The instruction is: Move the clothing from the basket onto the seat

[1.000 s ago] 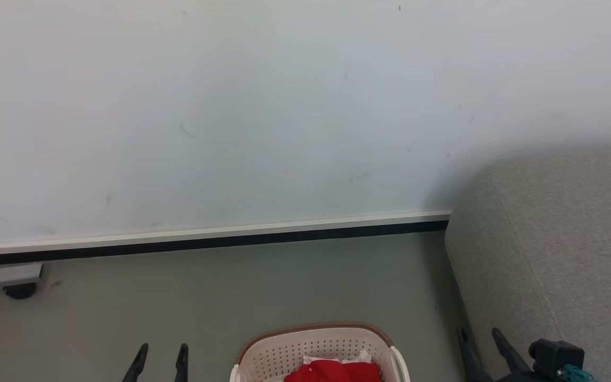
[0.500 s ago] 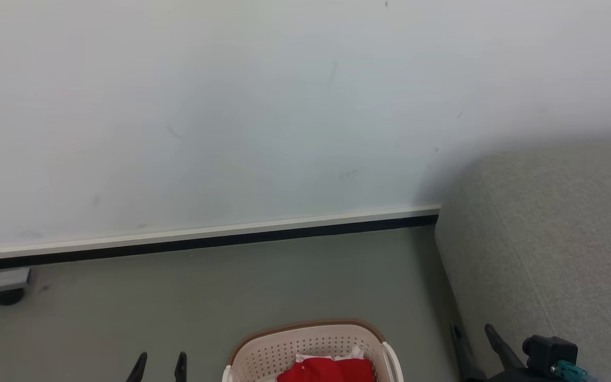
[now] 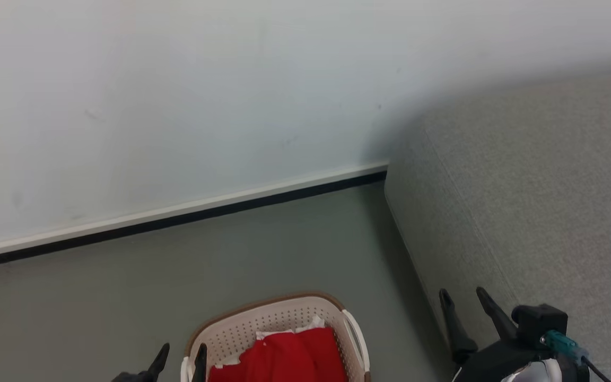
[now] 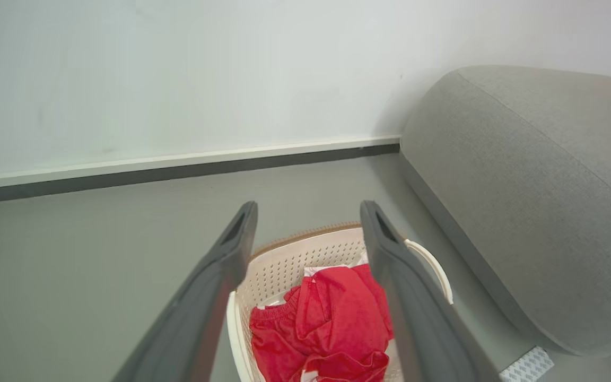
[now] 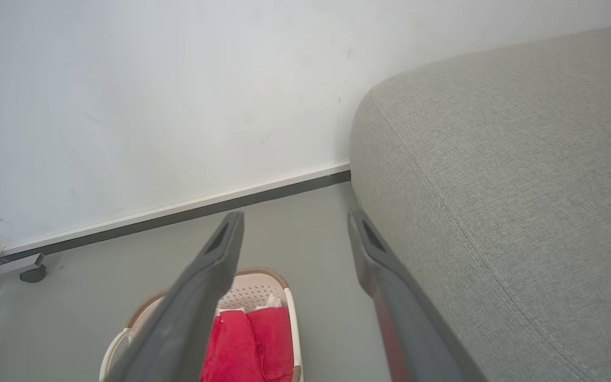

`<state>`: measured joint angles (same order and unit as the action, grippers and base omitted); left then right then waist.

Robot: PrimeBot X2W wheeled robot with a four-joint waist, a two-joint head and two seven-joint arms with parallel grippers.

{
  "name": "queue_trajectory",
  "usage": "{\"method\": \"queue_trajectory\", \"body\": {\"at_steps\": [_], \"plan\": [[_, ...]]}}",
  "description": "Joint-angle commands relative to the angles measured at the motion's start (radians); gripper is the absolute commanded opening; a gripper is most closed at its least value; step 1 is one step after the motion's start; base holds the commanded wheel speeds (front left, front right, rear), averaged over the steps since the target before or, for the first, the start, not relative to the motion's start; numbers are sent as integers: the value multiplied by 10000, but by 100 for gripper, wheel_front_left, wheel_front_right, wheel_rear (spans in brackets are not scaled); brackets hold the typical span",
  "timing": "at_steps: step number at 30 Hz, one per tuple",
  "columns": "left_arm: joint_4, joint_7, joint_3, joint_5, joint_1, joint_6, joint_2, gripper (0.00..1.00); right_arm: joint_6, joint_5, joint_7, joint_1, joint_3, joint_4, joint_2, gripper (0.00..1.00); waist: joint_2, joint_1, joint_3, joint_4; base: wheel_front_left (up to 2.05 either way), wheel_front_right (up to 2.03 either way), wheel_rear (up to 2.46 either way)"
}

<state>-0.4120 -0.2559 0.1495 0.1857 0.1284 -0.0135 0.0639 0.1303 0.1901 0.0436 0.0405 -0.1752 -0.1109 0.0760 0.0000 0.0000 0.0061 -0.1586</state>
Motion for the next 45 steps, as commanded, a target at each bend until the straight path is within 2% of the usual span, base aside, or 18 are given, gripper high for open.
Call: {"method": "queue_trajectory", "body": {"at_steps": [1, 11, 20, 26, 31, 45], "plan": [[-227, 44, 77, -43, 286, -20, 26, 100, 8, -102, -44, 200, -52, 81, 38, 100, 0, 0, 1216, -1038, 0, 0, 0], [-1663, 942, 720, -331, 2516, -244, 10, 100, 8, 61, -534, 792, 127, 345, -118, 100, 0, 0, 3625, -2326, 0, 0, 0], [-3467, 2524, 905, -670, 4365, 164, 324, 100, 6, -30, -1375, 1119, -460, 381, -211, 100, 0, 0, 5363, -3166, 0, 0, 0], [-4247, 3013, 759, -597, 5002, 450, 560, 100, 8, 298, -1838, 1140, -683, 173, -280, 100, 0, 0, 6178, -3613, 0, 0, 0], [-4839, 3272, 776, -589, 5565, 683, 484, 100, 8, 625, -2219, 907, -789, 76, -302, 100, 0, 0, 6674, -3628, 0, 0, 0], [-6354, 3578, 1004, -1003, 6959, 1846, 885, 100, 6, 1414, -2795, 86, -1019, 282, -291, 100, 0, 0, 7632, -3532, 0, 0, 0]]}}
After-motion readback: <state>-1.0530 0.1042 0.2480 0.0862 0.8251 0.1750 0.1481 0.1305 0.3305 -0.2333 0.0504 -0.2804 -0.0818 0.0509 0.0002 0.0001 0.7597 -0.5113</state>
